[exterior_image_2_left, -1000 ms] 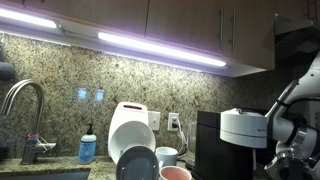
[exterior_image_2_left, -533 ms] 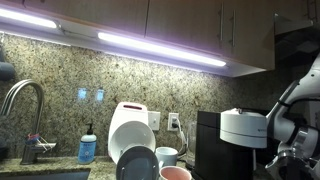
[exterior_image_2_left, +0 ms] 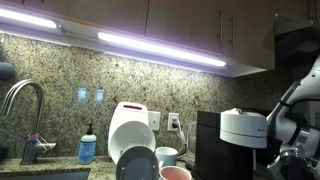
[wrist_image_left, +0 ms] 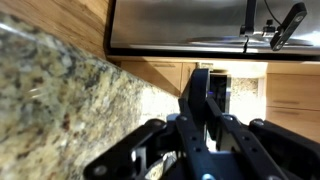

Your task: Place the cup holder on the coffee machine

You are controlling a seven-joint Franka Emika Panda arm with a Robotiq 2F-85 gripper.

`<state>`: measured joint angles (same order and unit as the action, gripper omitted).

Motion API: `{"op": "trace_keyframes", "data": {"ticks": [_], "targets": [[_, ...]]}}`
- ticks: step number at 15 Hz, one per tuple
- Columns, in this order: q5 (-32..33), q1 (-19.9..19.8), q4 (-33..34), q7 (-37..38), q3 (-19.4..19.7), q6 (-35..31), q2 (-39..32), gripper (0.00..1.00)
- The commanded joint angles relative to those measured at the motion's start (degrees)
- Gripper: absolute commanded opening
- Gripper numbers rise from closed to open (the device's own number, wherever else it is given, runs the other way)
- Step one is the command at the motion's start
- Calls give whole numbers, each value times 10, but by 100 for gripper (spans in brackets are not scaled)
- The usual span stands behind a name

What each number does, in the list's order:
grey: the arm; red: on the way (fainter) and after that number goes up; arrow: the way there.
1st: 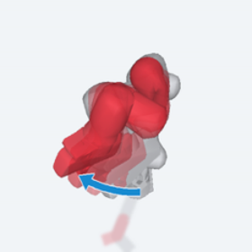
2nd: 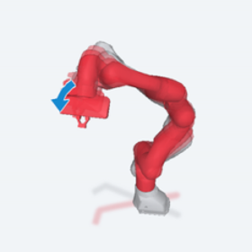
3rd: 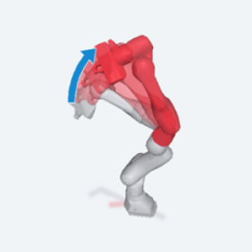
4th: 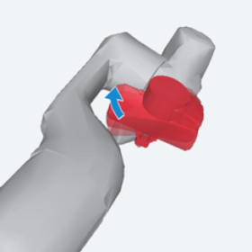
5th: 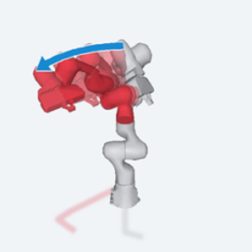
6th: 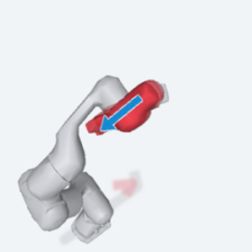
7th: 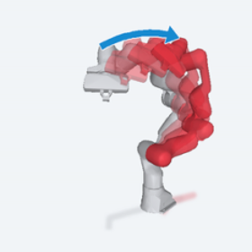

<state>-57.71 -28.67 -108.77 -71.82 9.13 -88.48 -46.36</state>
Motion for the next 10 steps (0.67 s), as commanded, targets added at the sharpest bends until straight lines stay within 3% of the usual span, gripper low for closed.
{"op": "trace_keyframes", "data": {"ticks": [1, 5, 6, 10], "targets": [[-3, 9, 4, -2, 11, 8, -4, 21], [-2, 9, 4, -2, 11, 9, -4, 21], [-2, 9, 4, -2, 11, 9, -4, 5], [-20, 5, 0, -9, 13, -1, -7, 5]]}}
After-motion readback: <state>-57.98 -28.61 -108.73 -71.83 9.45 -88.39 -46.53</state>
